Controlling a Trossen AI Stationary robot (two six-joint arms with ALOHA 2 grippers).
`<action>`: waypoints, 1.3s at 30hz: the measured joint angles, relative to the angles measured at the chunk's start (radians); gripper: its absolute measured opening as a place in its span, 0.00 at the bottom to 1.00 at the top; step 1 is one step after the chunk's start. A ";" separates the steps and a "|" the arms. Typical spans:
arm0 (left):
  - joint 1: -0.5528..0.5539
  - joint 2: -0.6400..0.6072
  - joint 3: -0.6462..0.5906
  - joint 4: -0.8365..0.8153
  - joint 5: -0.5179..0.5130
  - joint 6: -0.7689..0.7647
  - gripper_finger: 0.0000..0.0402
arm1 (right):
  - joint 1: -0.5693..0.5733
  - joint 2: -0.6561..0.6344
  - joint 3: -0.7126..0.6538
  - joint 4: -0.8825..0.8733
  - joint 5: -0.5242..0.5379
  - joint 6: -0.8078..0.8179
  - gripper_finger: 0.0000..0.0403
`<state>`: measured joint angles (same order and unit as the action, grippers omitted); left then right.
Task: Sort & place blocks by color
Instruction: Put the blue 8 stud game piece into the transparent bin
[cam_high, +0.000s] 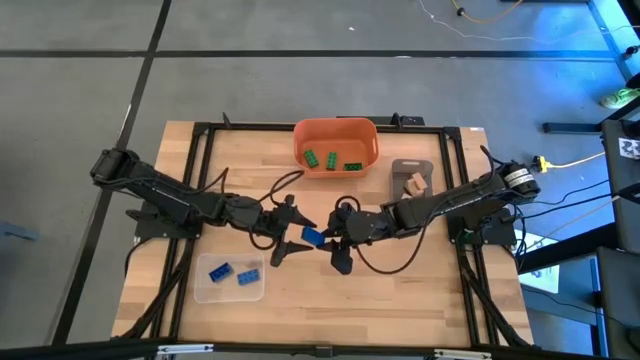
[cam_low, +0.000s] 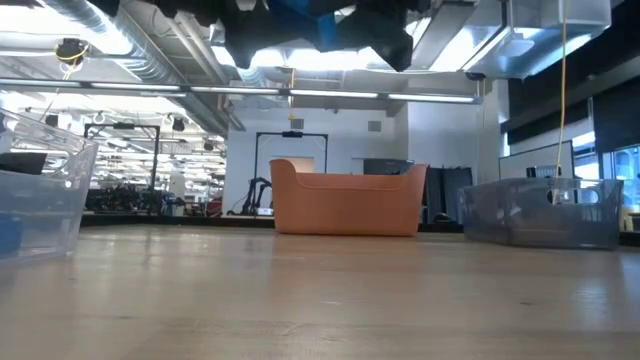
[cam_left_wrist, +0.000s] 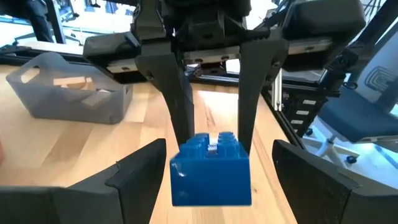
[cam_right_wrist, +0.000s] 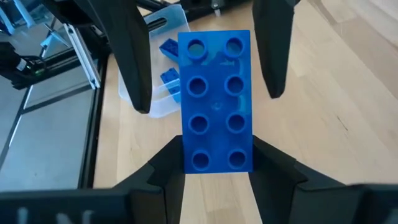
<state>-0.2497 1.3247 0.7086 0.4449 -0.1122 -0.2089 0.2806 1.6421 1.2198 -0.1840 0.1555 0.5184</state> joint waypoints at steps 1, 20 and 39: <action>0.000 0.000 0.000 -0.004 0.003 0.000 0.71 | 0.000 0.000 0.000 0.000 0.000 0.000 0.35; 0.002 0.000 0.000 -0.011 0.022 -0.025 0.53 | 0.001 0.000 0.000 0.002 0.000 0.000 0.35; 0.019 -0.065 -0.001 -0.193 0.038 -0.024 0.32 | 0.004 -0.002 0.088 -0.281 -0.075 -0.029 0.69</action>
<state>-0.2304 1.2592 0.7080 0.2519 -0.0743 -0.2333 0.2850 1.6400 1.3077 -0.4646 0.0808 0.4889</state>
